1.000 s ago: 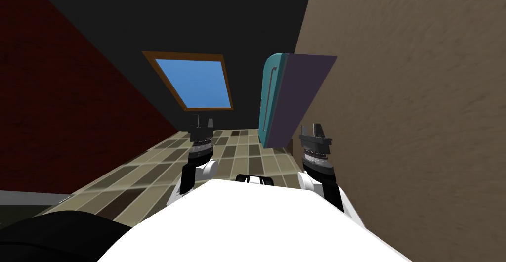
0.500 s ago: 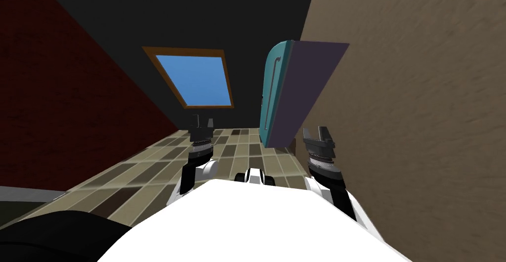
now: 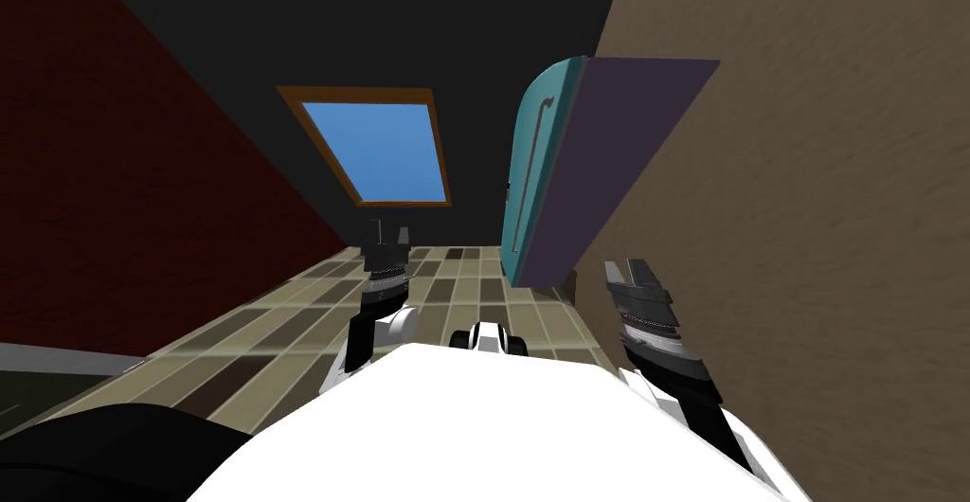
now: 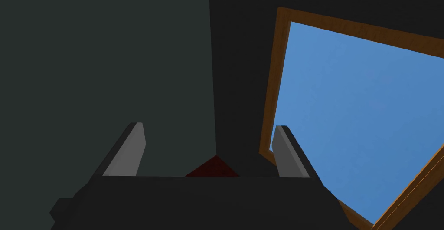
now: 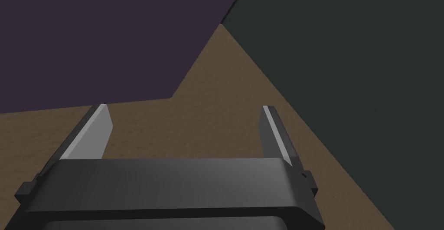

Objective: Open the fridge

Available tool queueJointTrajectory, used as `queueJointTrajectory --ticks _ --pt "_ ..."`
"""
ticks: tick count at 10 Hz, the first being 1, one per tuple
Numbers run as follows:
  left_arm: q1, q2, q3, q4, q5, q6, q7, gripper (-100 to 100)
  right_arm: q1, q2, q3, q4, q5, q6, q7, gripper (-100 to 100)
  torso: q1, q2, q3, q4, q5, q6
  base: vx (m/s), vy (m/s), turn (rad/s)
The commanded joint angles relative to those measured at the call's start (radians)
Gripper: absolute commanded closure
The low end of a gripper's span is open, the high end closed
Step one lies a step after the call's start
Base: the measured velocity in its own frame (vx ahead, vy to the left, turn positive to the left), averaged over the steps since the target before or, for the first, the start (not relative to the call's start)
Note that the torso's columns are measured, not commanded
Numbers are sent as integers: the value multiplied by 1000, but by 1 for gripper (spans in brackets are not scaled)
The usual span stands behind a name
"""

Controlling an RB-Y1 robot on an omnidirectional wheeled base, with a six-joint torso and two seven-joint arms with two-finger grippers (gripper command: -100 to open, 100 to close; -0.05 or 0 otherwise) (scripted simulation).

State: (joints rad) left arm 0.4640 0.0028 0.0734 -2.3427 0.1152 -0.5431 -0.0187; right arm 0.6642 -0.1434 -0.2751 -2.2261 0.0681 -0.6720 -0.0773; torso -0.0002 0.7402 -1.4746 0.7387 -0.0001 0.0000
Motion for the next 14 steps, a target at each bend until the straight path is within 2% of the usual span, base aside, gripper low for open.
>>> queueJointTrajectory --ticks 1,2,3,4,5,6,7,8,9,10,11,12,13,14 --pt "0 0 0 0 0 0 0 0 57 -12 -71 23 -11 -19 38 -100 0 -3 -1 -1 0 0 106 8 27" --pt "0 0 0 0 0 0 0 0 98 -22 -99 41 -22 -33 62 -100 -1 -3 -2 -1 0 0 105 27 67" --pt "0 0 0 0 0 0 0 0 98 -22 -123 41 -22 -33 62 -100 1 -3 -2 -1 0 0 80 26 33" --pt "0 0 0 0 0 0 0 0 141 -31 -154 61 -33 -46 88 -100 1 -1 -1 0 0 0 97 5 81" --pt "0 0 0 0 0 0 0 0 141 -31 -177 61 -33 -46 88 -100 -1 -2 -1 -1 0 0 83 9 49" --pt "0 0 0 0 0 0 0 0 181 -41 -206 82 -45 -61 116 -100 0 -2 -1 -1 0 0 101 26 97" --pt "0 0 0 0 0 0 0 0 186 -41 -233 82 -45 -61 116 -100 1 -3 -2 -1 0 0 100 29 38" --pt "0 0 0 0 0 0 0 0 224 -50 -266 104 -57 -76 144 -100 1 -3 -2 -1 0 0 121 24 75" --pt "0 0 0 0 0 0 0 0 233 -50 -290 104 -57 -76 144 -100 0 -4 -2 -1 0 0 92 13 48" --pt "0 0 0 0 0 0 0 0 259 -59 -324 128 -70 -91 173 -100 0 -2 -1 -1 0 0 115 20 84" --pt "0 0 0 0 0 0 0 0 280 -59 -348 128 -70 -91 173 -100 0 -3 -1 -1 0 0 99 24 44" --pt "0 0 0 0 0 0 0 0 317 -69 -384 153 -83 -106 203 -100 0 -2 -1 -1 0 0 112 17 101" --pt "0 0 0 0 0 0 0 0 329 -69 -406 153 -83 -106 203 -100 0 -2 -1 -1 0 0 103 1 49" --pt "0 0 0 0 0 0 0 0 369 -78 -446 179 -97 -122 233 -100 -1 -2 -1 -1 0 0 130 4 97"
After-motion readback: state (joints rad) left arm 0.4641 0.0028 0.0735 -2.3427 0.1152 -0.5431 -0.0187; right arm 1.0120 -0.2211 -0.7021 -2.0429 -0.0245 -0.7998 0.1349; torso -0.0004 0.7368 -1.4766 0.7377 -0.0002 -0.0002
